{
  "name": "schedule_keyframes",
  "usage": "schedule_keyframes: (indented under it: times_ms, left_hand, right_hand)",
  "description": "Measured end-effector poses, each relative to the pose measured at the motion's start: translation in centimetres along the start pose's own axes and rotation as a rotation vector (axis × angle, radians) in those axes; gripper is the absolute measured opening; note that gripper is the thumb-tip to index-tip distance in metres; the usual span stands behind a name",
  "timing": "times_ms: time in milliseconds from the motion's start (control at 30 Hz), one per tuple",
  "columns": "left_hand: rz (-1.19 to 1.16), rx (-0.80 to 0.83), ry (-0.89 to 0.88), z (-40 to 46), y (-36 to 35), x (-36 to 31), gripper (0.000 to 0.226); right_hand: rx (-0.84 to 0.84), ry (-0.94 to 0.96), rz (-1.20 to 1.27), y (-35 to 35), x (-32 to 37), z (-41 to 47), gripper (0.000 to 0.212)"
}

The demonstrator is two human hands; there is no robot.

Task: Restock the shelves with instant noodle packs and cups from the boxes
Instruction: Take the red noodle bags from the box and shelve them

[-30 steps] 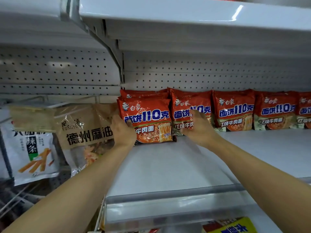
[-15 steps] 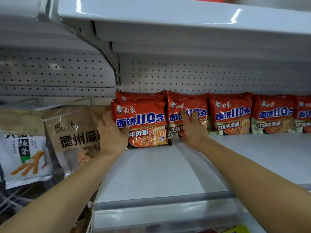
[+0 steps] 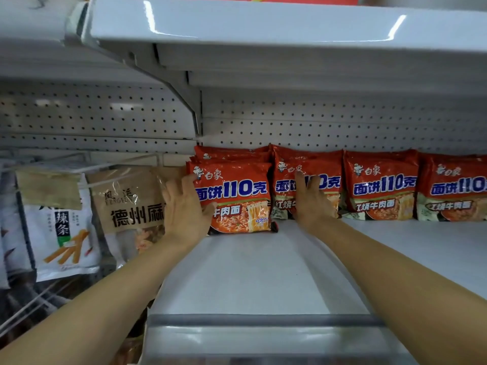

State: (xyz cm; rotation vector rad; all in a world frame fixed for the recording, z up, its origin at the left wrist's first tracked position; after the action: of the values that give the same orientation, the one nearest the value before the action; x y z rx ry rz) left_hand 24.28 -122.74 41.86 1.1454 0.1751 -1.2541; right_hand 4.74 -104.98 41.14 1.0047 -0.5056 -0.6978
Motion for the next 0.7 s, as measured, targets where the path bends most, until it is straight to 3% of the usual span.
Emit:
schedule_keyframes:
  times_ms: [333,500,700]
  left_hand:
    - [0.128,0.093,-0.203,-2.4,-0.1,-3.8,0.072]
    - [0.152,0.247,-0.329,-4.9,-3.1,-8.4,0.069]
    - [0.148,0.47,-0.428,-10.3,-7.4,-14.8,0.073]
  right_hand:
    - [0.045,0.044,0.081,4.5,0.2,-4.7,0.078]
    - [0.084,0.039,0.031,7.1,-1.1,-8.9,0.082]
    - [0.092,-0.095,-0.029,9.8,-6.6,-13.8,0.085]
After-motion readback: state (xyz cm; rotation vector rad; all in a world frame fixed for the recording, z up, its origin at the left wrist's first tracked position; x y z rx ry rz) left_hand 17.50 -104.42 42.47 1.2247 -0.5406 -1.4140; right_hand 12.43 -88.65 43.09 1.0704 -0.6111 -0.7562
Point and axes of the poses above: each hand's wrist, its own z-axis towards the middle knuckle, its own y-axis out of the back of the hand, x = y × z, the point moved 9 cm from there along z, towards the middle knuckle, and after that the axes turned 9 degrees about y, right-handed, at the moved point
